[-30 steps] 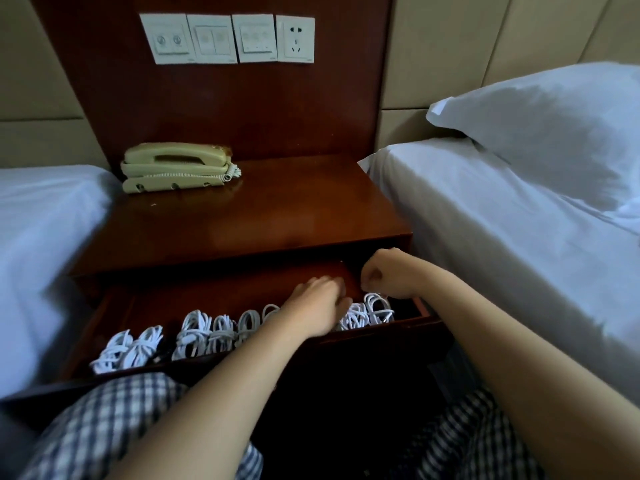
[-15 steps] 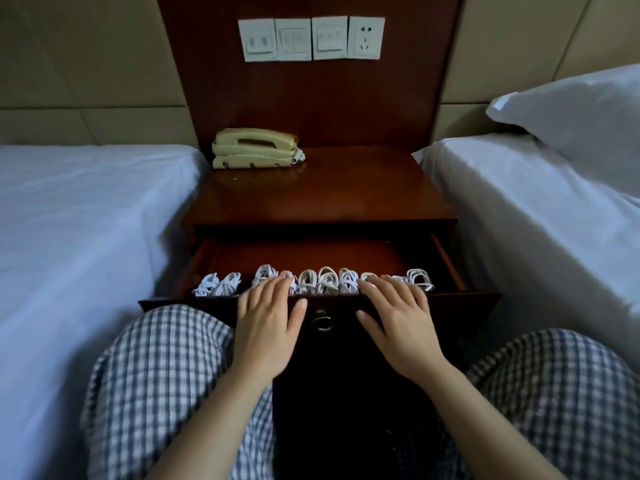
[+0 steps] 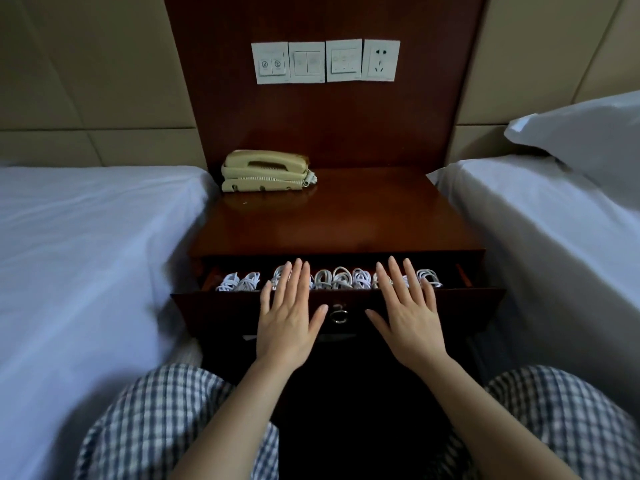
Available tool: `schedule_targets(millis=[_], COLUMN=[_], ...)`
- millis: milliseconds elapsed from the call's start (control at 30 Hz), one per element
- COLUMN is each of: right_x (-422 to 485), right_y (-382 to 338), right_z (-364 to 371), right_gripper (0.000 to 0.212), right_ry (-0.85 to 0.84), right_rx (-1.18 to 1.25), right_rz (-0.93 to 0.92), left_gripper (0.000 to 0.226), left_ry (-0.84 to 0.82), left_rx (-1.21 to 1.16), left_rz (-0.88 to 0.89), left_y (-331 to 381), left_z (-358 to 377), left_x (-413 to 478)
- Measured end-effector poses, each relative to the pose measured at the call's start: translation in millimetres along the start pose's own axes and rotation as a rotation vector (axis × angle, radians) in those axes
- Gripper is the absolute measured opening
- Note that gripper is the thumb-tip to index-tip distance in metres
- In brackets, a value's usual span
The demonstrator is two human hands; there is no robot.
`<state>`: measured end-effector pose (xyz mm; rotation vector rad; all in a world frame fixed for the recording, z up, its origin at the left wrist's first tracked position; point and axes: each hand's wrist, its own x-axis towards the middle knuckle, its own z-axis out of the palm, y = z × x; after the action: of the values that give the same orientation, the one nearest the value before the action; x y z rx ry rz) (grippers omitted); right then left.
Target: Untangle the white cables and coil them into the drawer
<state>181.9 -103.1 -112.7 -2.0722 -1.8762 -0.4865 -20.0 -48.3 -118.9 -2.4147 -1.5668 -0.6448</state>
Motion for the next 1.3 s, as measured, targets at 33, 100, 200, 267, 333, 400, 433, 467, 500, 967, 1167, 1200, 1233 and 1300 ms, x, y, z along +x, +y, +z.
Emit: schedule_targets(millis=[33,100,200,267,333,400,433,467,500,967,1167,1200,1233,1300], right_x=[8.1,22.9,41.8,53.4,60.4,62.1,62.4,62.8,62.9,76.3,79.1,78.9,78.3,76.3], right_y=[1.5,4.2,7.3,8.2,8.6,7.0,5.6,4.7,4.1,15.1,8.3,5.3,3.3,0.9], right_z=[3.9,11.5,20.8,24.1,27.9,33.1,35.2,37.7,39.2,48.5,33.8,28.3,21.3,5.6], right_gripper=[0.070,0.071,0.074,0.076,0.077,0.079,0.079,0.080,0.081,0.077,0.069,0.065,0.063,0.061], right_ry=[0.000,0.008,0.000,-0.009,-0.007,0.027,0.044,0.056,0.058,0.179,0.106,0.079,0.043,-0.076], right_rx=[-0.008,-0.023,-0.021,-0.010,-0.039,-0.065,-0.071,-0.078,-0.088,-0.113,-0.067,-0.063,-0.063,-0.042], right_rz=[-0.002,-0.005,-0.017,-0.019,-0.016,0.002,0.014,0.024,0.030,-0.019,0.051,0.064,0.069,0.063], left_gripper=[0.069,0.068,0.064,0.065,0.068,0.071,0.072,0.074,0.076,0.115,0.079,0.067,0.062,0.058], left_ry=[0.012,0.043,0.098,0.122,0.133,0.143,0.149,0.151,0.153,0.093,0.125,0.080,0.044,-0.051], left_rx=[0.010,0.040,0.076,0.078,0.086,0.111,0.131,0.148,0.165,0.325,0.155,0.118,0.096,0.040], left_rz=[-0.005,-0.017,-0.013,-0.008,-0.003,0.011,0.017,0.019,0.020,0.002,0.027,0.020,0.013,0.021], left_y=[-1.1,-2.4,-4.0,-7.4,-10.6,-13.6,-14.6,-15.6,-16.5,-26.1,-15.3,-13.3,-12.4,-12.3], left_z=[4.8,12.4,23.1,31.9,40.5,49.8,54.6,58.3,61.3,75.0,47.7,37.2,26.8,2.5], left_x=[6.6,18.6,31.0,37.8,42.4,44.3,45.1,46.2,47.3,57.8,51.6,51.0,50.0,52.2])
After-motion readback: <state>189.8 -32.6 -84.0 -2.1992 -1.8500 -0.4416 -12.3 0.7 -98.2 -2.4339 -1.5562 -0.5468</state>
